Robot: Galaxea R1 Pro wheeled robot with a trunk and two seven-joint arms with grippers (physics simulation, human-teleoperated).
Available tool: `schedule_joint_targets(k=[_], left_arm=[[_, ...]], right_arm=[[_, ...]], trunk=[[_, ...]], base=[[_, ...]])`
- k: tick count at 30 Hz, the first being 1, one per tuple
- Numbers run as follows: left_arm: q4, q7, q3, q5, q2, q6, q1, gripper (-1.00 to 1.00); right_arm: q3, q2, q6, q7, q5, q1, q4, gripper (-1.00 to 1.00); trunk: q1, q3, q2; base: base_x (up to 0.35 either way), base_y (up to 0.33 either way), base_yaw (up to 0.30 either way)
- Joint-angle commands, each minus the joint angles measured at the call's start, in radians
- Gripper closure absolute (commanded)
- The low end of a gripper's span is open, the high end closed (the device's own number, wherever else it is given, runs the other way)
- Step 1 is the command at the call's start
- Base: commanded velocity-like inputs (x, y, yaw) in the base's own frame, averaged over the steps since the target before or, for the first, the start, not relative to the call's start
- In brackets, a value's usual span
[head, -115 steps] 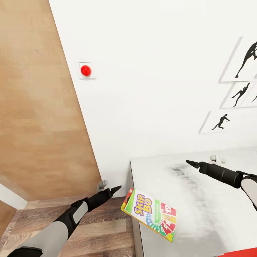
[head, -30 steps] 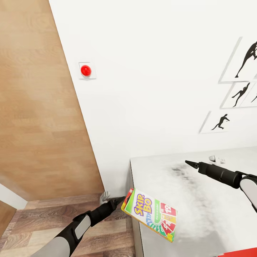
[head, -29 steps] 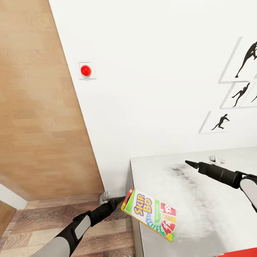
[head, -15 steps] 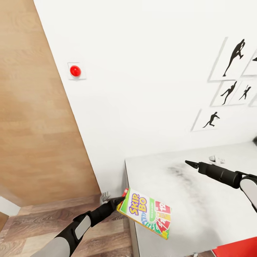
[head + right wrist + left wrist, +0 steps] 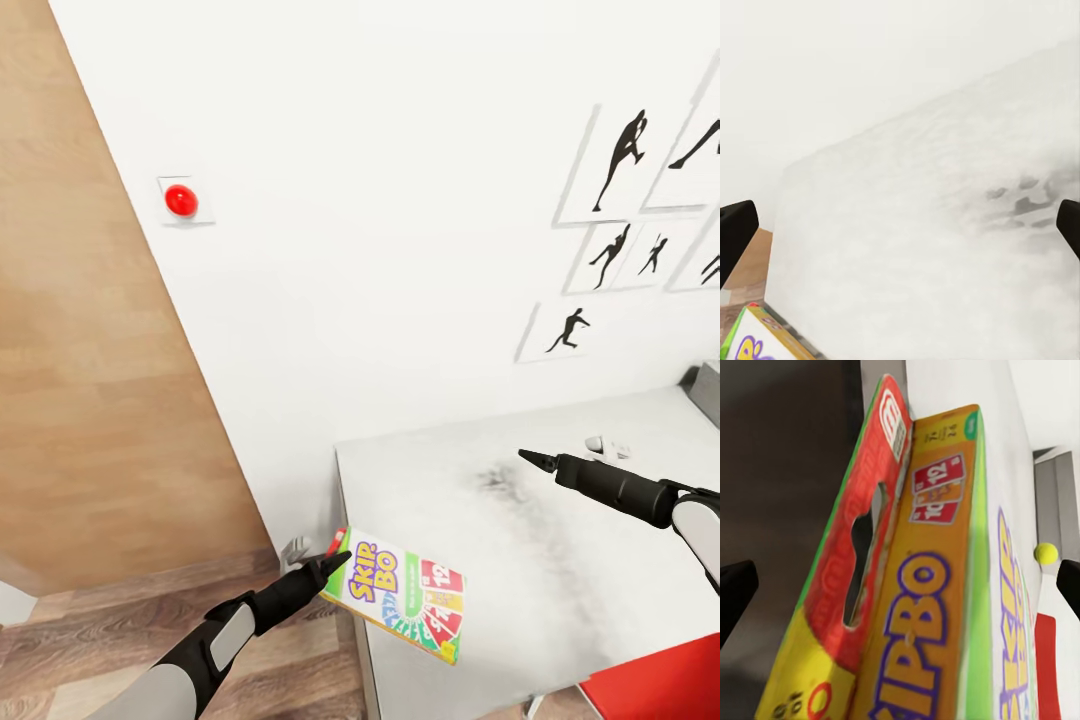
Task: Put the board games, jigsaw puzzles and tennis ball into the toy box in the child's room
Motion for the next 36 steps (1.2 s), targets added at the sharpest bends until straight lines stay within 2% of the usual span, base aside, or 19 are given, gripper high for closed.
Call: schedule_joint_targets(k=[1,18,19,36], left_arm=[[0.0,-0.001,-0.004,0.011,0.0,0.01,-0.001,-1.0],[0.0,0.001,-0.004,0.011,-0.002,0.011,-0.001,-1.0],[0.0,0.001,-0.004,0.011,-0.002,0.011,-0.001,1.0],[0.001,0.001,-0.003,0.012,-0.002,0.011,-0.001,1.0]], right_arm=[[-0.001,0.0,0.005,0.005,0.004,-0.001,0.0,-1.0],[-0.001,0.0,0.005,0.005,0.004,-0.001,0.0,-1.0],[-0.001,0.0,0.005,0.005,0.004,-0.001,0.0,-1.0],[-0.001,0.0,0.005,0.005,0.003,-0.001,0.0,-1.0]], trunk=[[0.001,-0.002,-0.002],[0.001,-0.002,-0.002],[0.001,-0.002,-0.002],[0.001,-0.002,-0.002]], base=[[0.0,0.0,-0.033],[0.0,0.0,-0.012],[0.0,0.0,-0.003],[0.0,0.0,0.0]])
